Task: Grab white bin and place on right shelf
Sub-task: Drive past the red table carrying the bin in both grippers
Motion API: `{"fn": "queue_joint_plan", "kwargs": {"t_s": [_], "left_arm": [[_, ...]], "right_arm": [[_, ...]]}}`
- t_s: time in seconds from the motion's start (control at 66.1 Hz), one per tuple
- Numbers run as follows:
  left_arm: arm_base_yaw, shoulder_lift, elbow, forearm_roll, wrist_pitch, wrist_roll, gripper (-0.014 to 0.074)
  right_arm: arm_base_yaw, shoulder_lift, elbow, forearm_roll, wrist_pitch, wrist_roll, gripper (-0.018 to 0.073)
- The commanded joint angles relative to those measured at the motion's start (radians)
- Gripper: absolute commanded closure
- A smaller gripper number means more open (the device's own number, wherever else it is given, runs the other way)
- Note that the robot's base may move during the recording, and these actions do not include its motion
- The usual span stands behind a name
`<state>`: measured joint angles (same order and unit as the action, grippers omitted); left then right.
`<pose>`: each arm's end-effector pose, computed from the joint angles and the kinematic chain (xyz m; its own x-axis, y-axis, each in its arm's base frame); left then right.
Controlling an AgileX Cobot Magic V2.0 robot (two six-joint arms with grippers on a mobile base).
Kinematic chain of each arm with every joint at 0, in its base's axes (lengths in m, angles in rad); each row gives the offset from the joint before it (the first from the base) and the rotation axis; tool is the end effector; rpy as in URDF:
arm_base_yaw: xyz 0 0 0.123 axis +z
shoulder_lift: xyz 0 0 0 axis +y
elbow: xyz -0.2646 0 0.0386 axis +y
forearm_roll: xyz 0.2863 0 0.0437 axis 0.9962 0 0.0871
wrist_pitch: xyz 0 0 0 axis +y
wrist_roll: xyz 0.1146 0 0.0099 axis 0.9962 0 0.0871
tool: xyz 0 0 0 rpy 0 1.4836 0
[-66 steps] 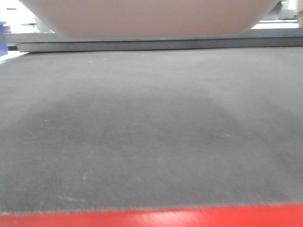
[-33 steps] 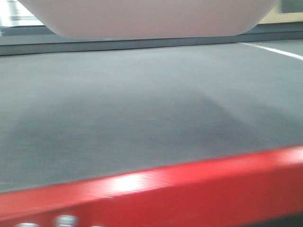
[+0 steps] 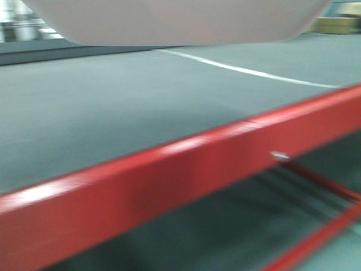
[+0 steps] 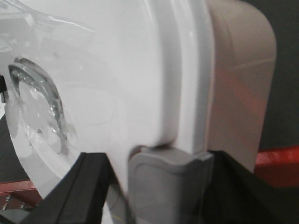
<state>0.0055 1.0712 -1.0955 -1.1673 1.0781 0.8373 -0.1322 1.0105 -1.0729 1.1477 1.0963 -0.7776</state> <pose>0.2512 -0.0919 0.3909 -0.4963 -0.0023 -0.8681 0.7004 0.5899 -0.4020 0.2435 0.0618 0.3954 -0.5059 0.0762 -0.8592 -0.6112 0.6713 0.4193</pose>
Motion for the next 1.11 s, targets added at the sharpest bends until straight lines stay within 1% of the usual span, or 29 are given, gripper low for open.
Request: {"fn": "queue_joint_plan", "kwargs": {"t_s": [0.0,1.09], "left_arm": [[-0.031,-0.022,-0.035,-0.229,0.1,0.007,0.0335],[-0.031,-0.022,-0.035,-0.229,0.1,0.007,0.0335]], "right_arm": [[0.023,-0.024,-0.037,0.203,0.171,-0.009,0.0111],[0.023,-0.024,-0.037,0.203,0.171,-0.009,0.0111]]}}
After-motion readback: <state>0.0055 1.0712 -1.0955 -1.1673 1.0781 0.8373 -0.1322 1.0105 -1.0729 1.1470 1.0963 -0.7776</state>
